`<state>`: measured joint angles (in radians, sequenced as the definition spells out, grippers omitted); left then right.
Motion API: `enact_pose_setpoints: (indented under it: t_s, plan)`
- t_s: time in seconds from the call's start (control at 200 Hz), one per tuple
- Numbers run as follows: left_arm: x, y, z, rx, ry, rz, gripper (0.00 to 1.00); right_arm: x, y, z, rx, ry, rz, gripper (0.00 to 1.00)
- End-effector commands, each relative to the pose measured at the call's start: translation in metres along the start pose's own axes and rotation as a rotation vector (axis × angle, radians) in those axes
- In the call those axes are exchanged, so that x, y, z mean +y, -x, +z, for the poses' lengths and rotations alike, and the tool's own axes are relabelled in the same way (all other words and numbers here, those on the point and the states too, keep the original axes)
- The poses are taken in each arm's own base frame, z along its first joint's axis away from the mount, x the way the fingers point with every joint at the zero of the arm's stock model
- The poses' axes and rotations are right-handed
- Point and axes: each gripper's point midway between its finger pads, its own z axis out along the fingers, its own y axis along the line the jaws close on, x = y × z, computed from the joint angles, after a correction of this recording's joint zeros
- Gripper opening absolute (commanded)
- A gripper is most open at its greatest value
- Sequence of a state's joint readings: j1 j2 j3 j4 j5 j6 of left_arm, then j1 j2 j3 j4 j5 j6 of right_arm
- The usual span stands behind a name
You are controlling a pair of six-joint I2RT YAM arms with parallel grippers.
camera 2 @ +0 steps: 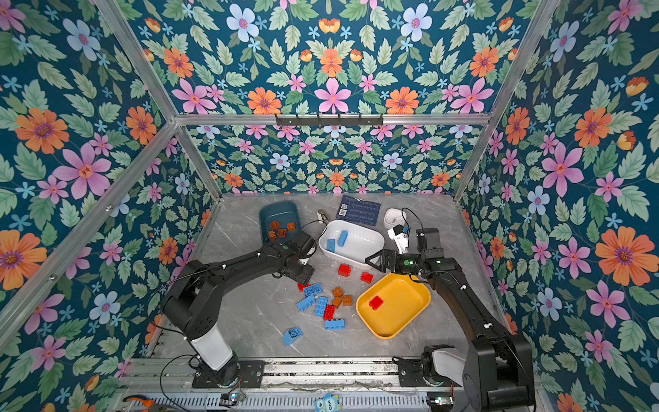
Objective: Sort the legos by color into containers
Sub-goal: 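Move the left gripper back to the pile toward a red brick, then lower the left gripper around the small red brick and grasp it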
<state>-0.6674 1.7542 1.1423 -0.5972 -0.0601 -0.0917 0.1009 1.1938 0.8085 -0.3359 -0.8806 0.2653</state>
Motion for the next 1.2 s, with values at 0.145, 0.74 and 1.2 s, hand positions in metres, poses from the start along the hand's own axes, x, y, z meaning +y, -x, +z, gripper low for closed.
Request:
enact_pose_setpoints:
  t_s: [0.145, 0.74, 1.2]
  plan:
    - [-0.015, -0.008, 0.006, 0.029, -0.100, 0.038, 0.70, 0.000, -0.003, 0.000, 0.002, 0.000, -0.005, 0.99]
    - [-0.013, -0.036, 0.012, 0.093, -0.074, 0.043, 0.71, -0.003, -0.006, 0.002, 0.011, 0.000, 0.007, 0.99]
    - [0.009, -0.009, 0.007, 0.009, 0.054, -0.070, 0.73, -0.007, -0.008, 0.002, 0.012, -0.009, 0.009, 0.99]
